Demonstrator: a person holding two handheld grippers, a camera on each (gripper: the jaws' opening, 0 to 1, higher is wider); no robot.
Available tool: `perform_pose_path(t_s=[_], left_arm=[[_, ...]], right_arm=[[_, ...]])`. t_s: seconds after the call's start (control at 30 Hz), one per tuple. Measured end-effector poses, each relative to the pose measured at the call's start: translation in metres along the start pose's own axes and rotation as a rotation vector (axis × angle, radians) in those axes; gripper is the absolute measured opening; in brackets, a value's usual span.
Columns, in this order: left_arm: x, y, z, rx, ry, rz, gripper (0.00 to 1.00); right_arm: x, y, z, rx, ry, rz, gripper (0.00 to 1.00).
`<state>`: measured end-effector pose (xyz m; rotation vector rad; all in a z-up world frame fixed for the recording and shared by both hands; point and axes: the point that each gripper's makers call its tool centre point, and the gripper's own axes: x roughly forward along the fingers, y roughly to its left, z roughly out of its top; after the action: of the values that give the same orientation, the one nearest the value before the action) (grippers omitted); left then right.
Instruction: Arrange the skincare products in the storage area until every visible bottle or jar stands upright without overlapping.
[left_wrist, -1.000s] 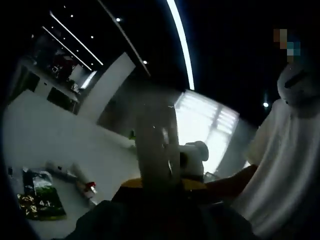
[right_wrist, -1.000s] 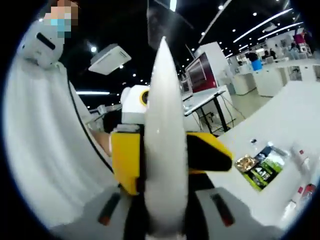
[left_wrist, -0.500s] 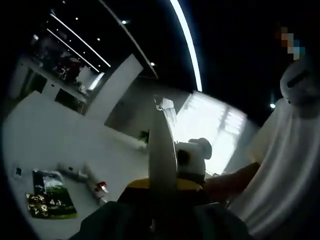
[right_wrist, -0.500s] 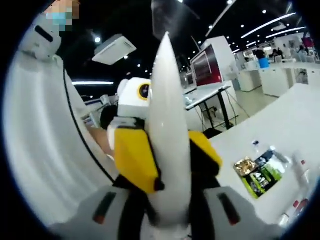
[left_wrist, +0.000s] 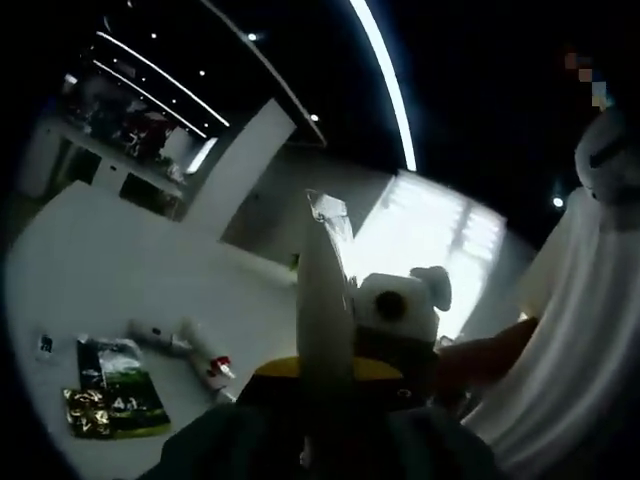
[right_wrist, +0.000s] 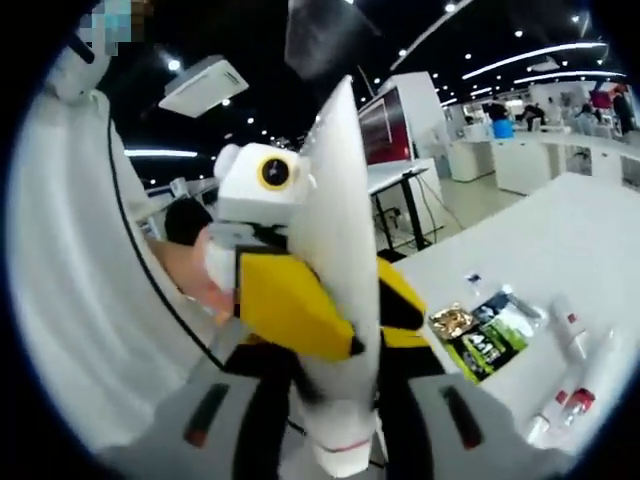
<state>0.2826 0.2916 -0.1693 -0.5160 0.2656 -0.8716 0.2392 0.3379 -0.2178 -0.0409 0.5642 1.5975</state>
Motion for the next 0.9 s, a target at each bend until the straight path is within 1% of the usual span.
perform_pose_path(t_s=[0.07, 0.13, 0.17, 0.23, 0.27, 0.33, 0.4, 0.47, 0.53, 0.6, 0.67, 0.73, 0.77, 0.8, 0.83, 0.9], left_arm=[[-0.002, 0.005, 0.000, 0.005, -0.001, 0.017, 0.15], [-0.005, 0.011, 0.000, 0.005, -0.007, 0.037, 0.15], [-0.008, 0.015, -0.001, 0.000, -0.008, 0.054, 0.15], [-0.012, 0.019, -0.002, -0.003, -0.016, 0.071, 0.15], [-0.015, 0.023, -0.003, -0.008, -0.021, 0.091, 0.15], [-0.020, 0.029, -0.004, -0.022, -0.034, 0.121, 0.15], [-0.025, 0.034, -0.007, -0.039, -0.051, 0.137, 0.15], [-0.027, 0.038, -0.010, -0.043, -0.051, 0.152, 0.15], [-0.028, 0.042, -0.011, -0.034, -0.038, 0.179, 0.15], [-0.028, 0.045, -0.009, -0.023, -0.047, 0.192, 0.15], [-0.028, 0.048, -0.010, -0.024, -0.048, 0.198, 0.15], [-0.027, 0.053, -0.016, -0.006, -0.018, 0.220, 0.15], [-0.025, 0.053, -0.020, 0.009, 0.006, 0.226, 0.15], [-0.025, 0.053, -0.021, 0.012, 0.012, 0.228, 0.15], [-0.024, 0.053, -0.022, 0.014, 0.017, 0.230, 0.15], [-0.023, 0.049, -0.027, 0.041, 0.046, 0.232, 0.15]], right_arm=[[-0.002, -0.002, -0.003, -0.004, 0.006, -0.017, 0.35], [-0.005, -0.003, -0.007, -0.002, 0.026, -0.030, 0.37], [-0.006, -0.003, -0.009, -0.003, 0.032, -0.031, 0.37], [-0.007, -0.002, -0.011, -0.011, 0.041, -0.037, 0.38], [-0.008, -0.002, -0.014, -0.009, 0.055, -0.042, 0.39], [-0.010, -0.001, -0.016, -0.005, 0.062, -0.043, 0.41], [-0.014, 0.000, -0.017, 0.005, 0.061, -0.053, 0.44], [-0.020, 0.000, -0.017, 0.014, 0.056, -0.062, 0.47], [-0.023, -0.001, -0.017, 0.021, 0.055, -0.069, 0.50], [-0.030, -0.008, -0.015, 0.039, 0.051, -0.088, 0.50], [-0.033, -0.016, -0.004, 0.062, 0.015, -0.124, 0.50], [-0.036, -0.025, 0.013, 0.088, -0.044, -0.157, 0.50], [-0.037, -0.029, 0.020, 0.094, -0.066, -0.171, 0.50], [-0.037, -0.031, 0.024, 0.096, -0.076, -0.177, 0.50], [-0.036, -0.036, 0.033, 0.108, -0.092, -0.199, 0.50], [-0.028, -0.036, 0.042, 0.136, -0.111, -0.202, 0.50]])
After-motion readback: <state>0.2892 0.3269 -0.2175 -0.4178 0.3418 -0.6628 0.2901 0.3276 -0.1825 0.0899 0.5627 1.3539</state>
